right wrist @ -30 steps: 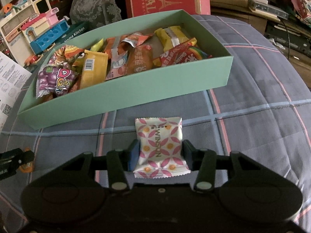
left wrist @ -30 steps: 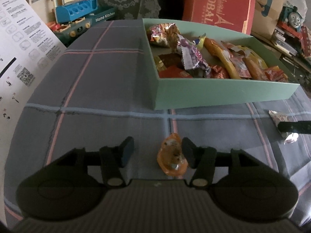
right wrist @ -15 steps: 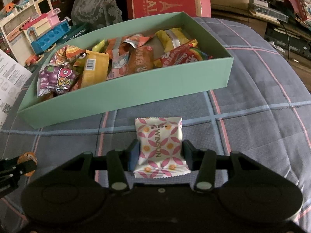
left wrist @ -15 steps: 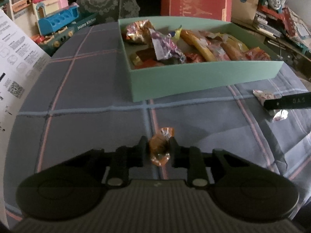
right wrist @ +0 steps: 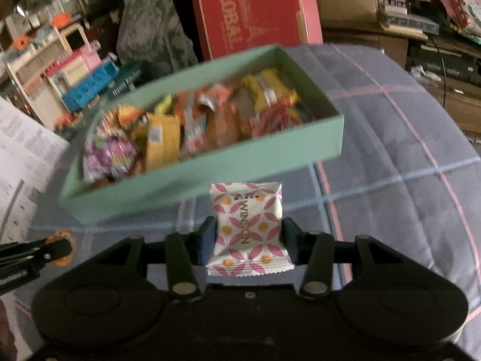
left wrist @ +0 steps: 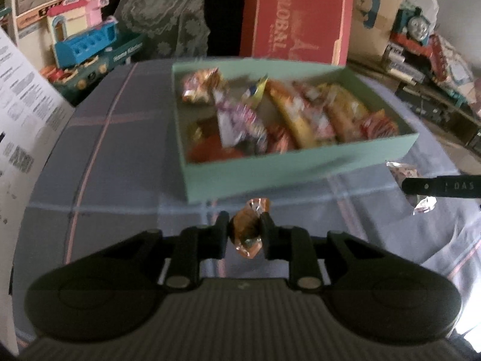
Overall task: Organize snacks
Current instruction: 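Lift the WINSON packet and orange round candy toward the green box, then lower both candies into the green box and open both tools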
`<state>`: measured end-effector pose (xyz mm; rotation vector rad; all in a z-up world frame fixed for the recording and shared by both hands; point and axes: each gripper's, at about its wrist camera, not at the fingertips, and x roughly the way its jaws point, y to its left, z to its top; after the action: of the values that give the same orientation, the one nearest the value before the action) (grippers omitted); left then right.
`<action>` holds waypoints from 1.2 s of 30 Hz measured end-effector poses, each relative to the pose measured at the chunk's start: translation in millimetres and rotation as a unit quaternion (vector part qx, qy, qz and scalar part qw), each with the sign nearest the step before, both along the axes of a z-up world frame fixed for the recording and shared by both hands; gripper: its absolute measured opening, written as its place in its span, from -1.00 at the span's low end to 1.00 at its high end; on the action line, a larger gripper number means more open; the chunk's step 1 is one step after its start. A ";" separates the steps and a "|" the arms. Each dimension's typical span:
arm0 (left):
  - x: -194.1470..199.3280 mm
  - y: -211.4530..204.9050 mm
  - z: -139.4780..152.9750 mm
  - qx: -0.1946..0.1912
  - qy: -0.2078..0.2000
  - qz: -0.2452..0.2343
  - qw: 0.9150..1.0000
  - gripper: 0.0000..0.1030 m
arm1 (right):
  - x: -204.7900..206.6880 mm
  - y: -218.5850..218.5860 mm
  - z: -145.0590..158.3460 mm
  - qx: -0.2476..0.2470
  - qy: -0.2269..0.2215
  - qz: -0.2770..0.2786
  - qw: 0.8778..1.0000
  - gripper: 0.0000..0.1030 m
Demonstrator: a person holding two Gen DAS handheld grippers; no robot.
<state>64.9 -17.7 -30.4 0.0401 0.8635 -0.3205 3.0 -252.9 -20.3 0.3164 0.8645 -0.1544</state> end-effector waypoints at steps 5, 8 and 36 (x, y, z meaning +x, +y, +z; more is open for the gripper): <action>32.2 -12.8 29.3 -0.013 -0.014 -0.017 1.000 -0.59 | 18.5 -12.1 29.3 0.009 -0.028 0.010 1.000 -0.09; 67.5 -24.2 45.5 -0.016 -0.022 -0.021 0.999 -0.59 | 39.4 -21.2 39.9 0.020 -0.038 0.011 0.999 -0.09; 248.1 -86.1 16.9 0.058 -0.027 0.028 0.998 0.84 | 189.9 -68.8 14.3 0.070 -0.041 -0.024 0.996 0.78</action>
<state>313.1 -103.8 -13.5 0.1315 0.8265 -0.2152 192.9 -321.7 -6.0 0.4719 0.7877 -0.1247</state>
